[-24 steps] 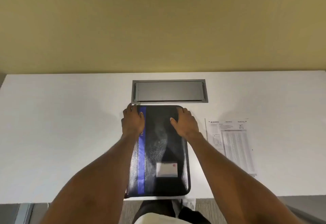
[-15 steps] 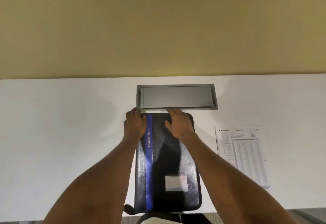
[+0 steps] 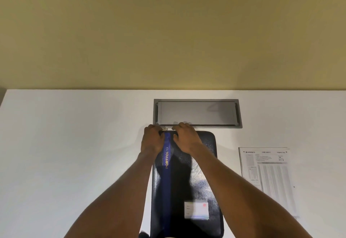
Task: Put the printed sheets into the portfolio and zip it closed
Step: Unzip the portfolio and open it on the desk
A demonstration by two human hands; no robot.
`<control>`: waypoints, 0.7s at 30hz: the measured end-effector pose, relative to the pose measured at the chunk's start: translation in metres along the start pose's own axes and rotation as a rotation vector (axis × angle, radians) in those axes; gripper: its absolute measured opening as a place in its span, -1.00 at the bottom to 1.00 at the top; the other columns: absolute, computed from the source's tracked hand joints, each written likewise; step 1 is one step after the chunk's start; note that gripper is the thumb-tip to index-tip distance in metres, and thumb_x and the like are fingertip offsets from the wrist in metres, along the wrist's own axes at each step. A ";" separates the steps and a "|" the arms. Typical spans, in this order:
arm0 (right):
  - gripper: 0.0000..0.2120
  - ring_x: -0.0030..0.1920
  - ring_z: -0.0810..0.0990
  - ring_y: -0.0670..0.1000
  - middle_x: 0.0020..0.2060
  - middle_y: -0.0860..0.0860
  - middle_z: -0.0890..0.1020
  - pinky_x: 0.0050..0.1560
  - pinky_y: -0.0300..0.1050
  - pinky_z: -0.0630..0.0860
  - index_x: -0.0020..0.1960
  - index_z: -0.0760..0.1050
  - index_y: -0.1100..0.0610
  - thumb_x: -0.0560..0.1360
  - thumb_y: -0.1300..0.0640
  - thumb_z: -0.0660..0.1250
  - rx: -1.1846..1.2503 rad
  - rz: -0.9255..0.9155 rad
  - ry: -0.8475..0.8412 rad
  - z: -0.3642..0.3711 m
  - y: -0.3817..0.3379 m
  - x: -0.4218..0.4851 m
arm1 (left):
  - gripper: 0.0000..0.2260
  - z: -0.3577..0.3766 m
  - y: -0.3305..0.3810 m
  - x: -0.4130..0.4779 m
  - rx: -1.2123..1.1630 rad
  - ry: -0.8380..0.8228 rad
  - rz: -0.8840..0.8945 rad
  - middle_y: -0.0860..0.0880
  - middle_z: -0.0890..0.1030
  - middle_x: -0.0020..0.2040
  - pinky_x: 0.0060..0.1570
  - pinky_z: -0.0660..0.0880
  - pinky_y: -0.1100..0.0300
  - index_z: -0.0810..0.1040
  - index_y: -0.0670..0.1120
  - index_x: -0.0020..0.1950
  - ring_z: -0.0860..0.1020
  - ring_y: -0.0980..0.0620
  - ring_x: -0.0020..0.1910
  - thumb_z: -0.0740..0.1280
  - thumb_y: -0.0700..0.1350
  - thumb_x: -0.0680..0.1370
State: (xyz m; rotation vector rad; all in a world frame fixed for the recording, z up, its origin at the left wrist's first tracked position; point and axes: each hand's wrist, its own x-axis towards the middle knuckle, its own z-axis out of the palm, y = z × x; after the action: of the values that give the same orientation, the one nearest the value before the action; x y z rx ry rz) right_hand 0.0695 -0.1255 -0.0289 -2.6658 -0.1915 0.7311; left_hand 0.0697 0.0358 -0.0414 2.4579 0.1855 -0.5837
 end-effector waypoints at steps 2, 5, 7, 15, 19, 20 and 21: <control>-0.61 0.39 0.45 0.16 0.36 0.12 0.53 0.47 0.09 0.34 0.46 0.43 0.09 0.64 0.16 0.21 -0.012 -0.019 -0.010 -0.003 -0.005 0.006 | -0.78 -0.001 -0.001 -0.002 -0.050 0.013 0.013 -0.19 0.63 0.17 0.27 0.51 0.03 0.70 -0.19 0.17 0.56 -0.15 0.20 0.29 -0.23 0.63; -0.59 0.35 0.49 0.18 0.32 0.13 0.57 0.43 0.09 0.36 0.47 0.42 0.08 0.63 0.23 0.24 -0.053 -0.060 -0.051 -0.007 -0.010 0.013 | -0.76 -0.002 -0.002 -0.008 -0.094 0.034 0.042 -0.18 0.64 0.17 0.18 0.43 0.21 0.71 -0.16 0.20 0.55 -0.13 0.19 0.30 -0.27 0.61; -0.61 0.30 0.52 0.19 0.25 0.15 0.59 0.38 0.09 0.38 0.45 0.44 0.08 0.63 0.23 0.27 -0.069 -0.089 -0.074 -0.010 -0.014 0.018 | -0.74 -0.002 -0.002 -0.011 -0.118 0.043 0.054 -0.18 0.63 0.17 0.17 0.38 0.25 0.70 -0.14 0.21 0.55 -0.13 0.20 0.29 -0.29 0.61; -0.74 0.03 0.66 0.18 0.01 0.19 0.69 -0.03 -0.13 0.46 0.21 0.67 0.17 0.60 0.35 0.32 0.079 -0.103 -0.115 -0.023 -0.016 0.029 | -0.72 -0.006 0.004 -0.017 -0.146 0.073 0.100 -0.13 0.61 0.22 0.32 0.46 0.10 0.69 -0.06 0.28 0.54 -0.10 0.25 0.33 -0.24 0.62; -0.78 0.08 0.67 0.15 0.13 0.17 0.71 0.21 -0.02 0.58 0.17 0.70 0.20 0.57 0.34 0.37 0.235 -0.083 -0.129 -0.034 -0.011 0.034 | -0.74 -0.007 0.003 -0.018 -0.174 0.082 0.097 -0.13 0.60 0.21 0.33 0.51 0.02 0.68 -0.09 0.27 0.56 -0.12 0.24 0.37 -0.22 0.60; -0.80 0.09 0.68 0.14 0.13 0.16 0.72 0.24 0.00 0.58 0.14 0.71 0.21 0.56 0.32 0.41 0.275 -0.086 -0.131 -0.036 -0.009 0.035 | -0.75 -0.007 0.002 -0.018 -0.178 0.085 0.102 -0.13 0.60 0.20 0.32 0.52 0.01 0.68 -0.09 0.27 0.56 -0.11 0.23 0.37 -0.21 0.60; -0.82 0.09 0.68 0.13 0.12 0.15 0.73 0.25 -0.01 0.57 0.12 0.71 0.22 0.53 0.31 0.45 0.314 -0.093 -0.136 -0.037 -0.006 0.036 | -0.75 -0.007 0.002 -0.018 -0.180 0.088 0.106 -0.12 0.61 0.19 0.31 0.53 0.01 0.68 -0.08 0.26 0.57 -0.11 0.22 0.38 -0.20 0.60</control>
State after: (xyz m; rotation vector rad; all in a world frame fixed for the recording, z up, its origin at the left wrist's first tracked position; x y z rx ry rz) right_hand 0.1196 -0.1234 -0.0134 -2.2978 -0.2154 0.8378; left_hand 0.0564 0.0384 -0.0268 2.3045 0.1351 -0.3954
